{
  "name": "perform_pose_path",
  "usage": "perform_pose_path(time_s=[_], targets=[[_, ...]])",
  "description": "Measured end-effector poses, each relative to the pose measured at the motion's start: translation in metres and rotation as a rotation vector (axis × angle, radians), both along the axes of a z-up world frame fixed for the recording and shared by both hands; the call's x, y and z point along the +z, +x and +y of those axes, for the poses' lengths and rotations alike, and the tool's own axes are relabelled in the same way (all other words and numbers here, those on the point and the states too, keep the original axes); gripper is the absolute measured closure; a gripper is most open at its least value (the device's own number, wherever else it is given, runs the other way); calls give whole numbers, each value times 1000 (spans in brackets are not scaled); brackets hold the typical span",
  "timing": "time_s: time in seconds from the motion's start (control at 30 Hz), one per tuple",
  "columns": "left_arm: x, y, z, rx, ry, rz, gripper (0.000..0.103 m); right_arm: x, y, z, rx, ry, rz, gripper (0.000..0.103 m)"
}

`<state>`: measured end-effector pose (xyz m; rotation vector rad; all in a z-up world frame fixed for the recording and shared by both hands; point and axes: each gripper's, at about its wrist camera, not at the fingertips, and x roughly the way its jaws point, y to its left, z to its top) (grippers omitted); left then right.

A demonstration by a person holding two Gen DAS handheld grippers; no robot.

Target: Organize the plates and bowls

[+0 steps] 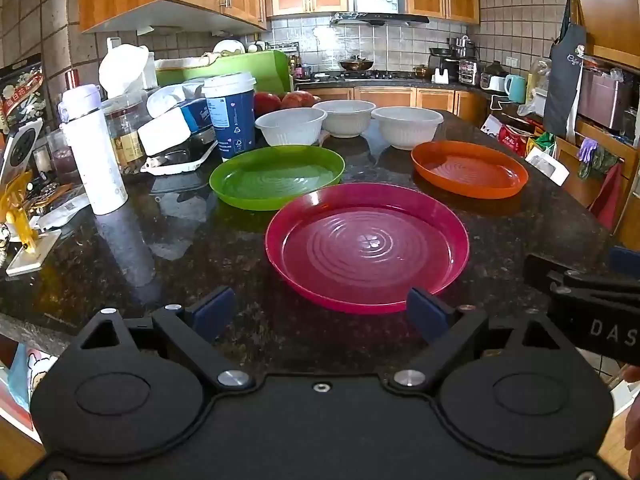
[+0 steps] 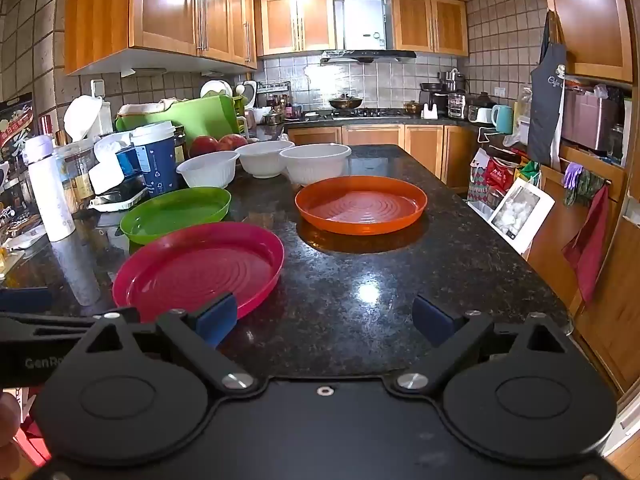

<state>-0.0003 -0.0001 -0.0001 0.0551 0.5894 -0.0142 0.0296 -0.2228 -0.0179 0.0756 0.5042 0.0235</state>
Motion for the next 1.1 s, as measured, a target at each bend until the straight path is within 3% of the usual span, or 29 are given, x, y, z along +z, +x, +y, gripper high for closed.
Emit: perform_pose_path(time_s=[0.33, 1.1], targets=[[-3, 6, 10, 6, -31, 68, 10, -1, 0, 0, 0, 2, 5, 4], [-5, 8, 0, 32, -14, 86, 11, 0, 3, -2, 11, -1, 13, 4]])
